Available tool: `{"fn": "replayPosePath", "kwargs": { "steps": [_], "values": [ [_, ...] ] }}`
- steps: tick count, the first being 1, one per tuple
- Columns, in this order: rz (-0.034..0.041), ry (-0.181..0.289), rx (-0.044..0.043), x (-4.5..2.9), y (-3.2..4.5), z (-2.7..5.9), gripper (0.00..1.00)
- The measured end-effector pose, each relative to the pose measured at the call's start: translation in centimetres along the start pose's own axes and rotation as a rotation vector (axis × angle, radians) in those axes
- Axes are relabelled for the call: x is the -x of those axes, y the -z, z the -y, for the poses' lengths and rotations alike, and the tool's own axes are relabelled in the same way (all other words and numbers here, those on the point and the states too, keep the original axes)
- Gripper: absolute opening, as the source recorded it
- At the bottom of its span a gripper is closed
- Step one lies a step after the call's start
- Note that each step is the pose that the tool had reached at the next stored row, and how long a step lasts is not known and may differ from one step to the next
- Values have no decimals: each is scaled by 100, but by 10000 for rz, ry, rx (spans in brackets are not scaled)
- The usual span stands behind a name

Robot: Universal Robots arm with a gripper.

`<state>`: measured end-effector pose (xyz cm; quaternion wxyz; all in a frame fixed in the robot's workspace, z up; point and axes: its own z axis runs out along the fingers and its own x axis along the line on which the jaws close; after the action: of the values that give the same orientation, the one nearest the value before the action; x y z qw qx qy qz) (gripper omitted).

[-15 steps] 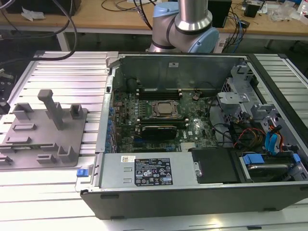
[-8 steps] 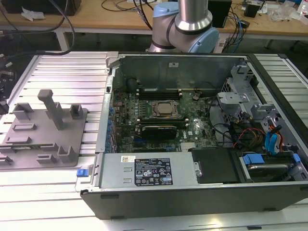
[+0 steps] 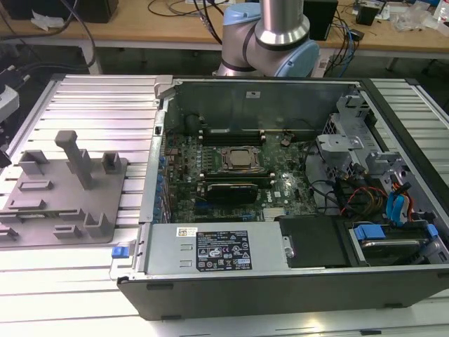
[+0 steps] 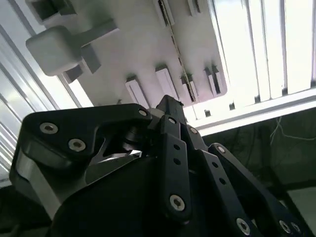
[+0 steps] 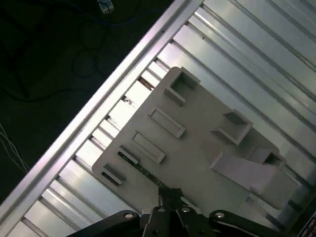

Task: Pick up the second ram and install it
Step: 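Pick up the second ram and move it above second insertion slot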

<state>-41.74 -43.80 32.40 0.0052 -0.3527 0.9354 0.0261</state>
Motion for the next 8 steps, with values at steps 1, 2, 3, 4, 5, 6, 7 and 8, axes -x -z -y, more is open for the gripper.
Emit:
{"fn": "replayPosePath", "kwargs": {
  "steps": [1, 2, 3, 4, 5, 6, 7, 8],
  "values": [
    [-16, 343, 9, 0, 0, 0, 8],
    [-32, 675, 18, 0, -1, 0, 8],
    [-48, 1001, 26, 0, -1, 0, 8],
    [-68, 1453, 39, 0, -2, 0, 8],
    [-86, 1860, 50, 0, -2, 0, 8],
    [-99, 2154, 59, 0, -3, 0, 8],
    [-118, 2574, 70, 0, -3, 0, 8],
    [-127, 2775, 76, 0, -4, 0, 8]
  ]
}}
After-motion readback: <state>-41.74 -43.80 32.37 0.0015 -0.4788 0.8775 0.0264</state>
